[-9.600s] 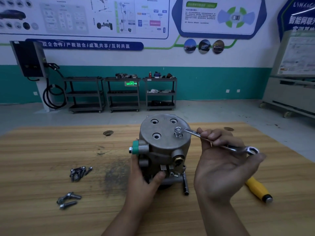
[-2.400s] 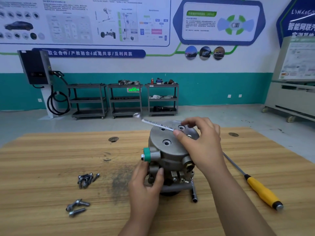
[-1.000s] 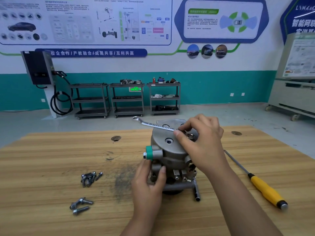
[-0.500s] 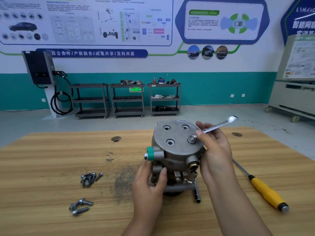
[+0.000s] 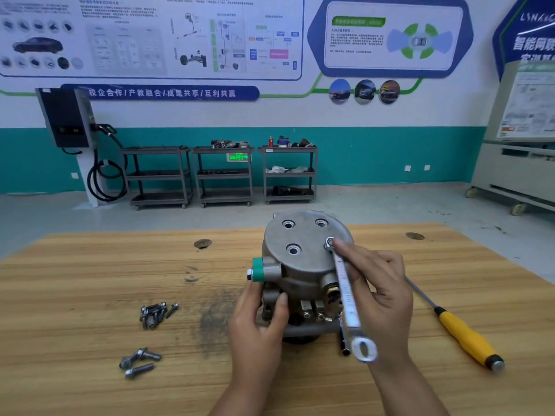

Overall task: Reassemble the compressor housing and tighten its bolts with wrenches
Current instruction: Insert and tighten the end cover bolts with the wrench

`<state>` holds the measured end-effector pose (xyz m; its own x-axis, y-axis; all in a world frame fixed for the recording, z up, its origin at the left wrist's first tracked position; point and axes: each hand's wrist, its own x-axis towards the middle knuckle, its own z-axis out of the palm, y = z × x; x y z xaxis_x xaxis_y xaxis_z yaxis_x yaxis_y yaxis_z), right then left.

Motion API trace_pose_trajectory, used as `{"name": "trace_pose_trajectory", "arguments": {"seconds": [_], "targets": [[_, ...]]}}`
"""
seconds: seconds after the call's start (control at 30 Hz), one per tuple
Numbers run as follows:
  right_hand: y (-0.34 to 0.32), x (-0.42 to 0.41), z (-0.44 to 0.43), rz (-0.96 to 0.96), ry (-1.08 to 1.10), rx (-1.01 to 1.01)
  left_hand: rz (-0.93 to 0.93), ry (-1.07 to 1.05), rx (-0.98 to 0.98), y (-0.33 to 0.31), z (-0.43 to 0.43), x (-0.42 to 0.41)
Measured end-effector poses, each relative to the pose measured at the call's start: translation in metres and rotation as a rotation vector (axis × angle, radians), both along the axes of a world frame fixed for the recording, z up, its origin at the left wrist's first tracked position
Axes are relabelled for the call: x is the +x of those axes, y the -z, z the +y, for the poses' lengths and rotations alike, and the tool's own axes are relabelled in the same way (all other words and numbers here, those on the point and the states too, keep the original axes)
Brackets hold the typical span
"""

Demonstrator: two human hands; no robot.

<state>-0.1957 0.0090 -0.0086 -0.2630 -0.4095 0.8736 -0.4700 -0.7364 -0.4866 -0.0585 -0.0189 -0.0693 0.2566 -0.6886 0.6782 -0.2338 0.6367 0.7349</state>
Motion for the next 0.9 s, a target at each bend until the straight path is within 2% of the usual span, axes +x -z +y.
{"name": "trace_pose_trajectory", "arguments": {"seconds": [0.13, 0.3, 0.5, 0.57, 0.63, 0.73, 0.8, 0.9], "targets": [[-0.020, -0.002, -0.004, 0.137, 0.010, -0.010, 0.047, 0.047, 0.024, 0.000, 0.000, -0.001], [-0.045, 0.003, -0.012, 0.266, 0.119, 0.153, -0.013, -0.008, -0.013, 0.000, 0.000, 0.000], [-0.060, 0.004, -0.028, 0.160, 0.119, 0.465, -0.022, 0.005, -0.007, 0.000, -0.001, -0.001], [-0.056, 0.001, -0.033, 0.042, 0.043, 0.520, -0.038, -0.006, -0.020, -0.001, -0.002, -0.001], [-0.052, 0.000, -0.034, -0.207, -0.187, 0.561, -0.043, -0.009, -0.017, -0.001, -0.002, -0.001], [-0.045, -0.001, -0.033, -0.558, -0.481, 0.506, -0.035, -0.004, -0.014, -0.001, -0.002, 0.000], [-0.041, -0.001, -0.032, -0.732, -0.554, 0.461, -0.038, 0.005, -0.007, -0.001, -0.002, 0.000], [-0.037, 0.002, -0.029, -0.824, -0.578, 0.384, -0.048, -0.001, 0.011, 0.001, -0.001, 0.001]]}}
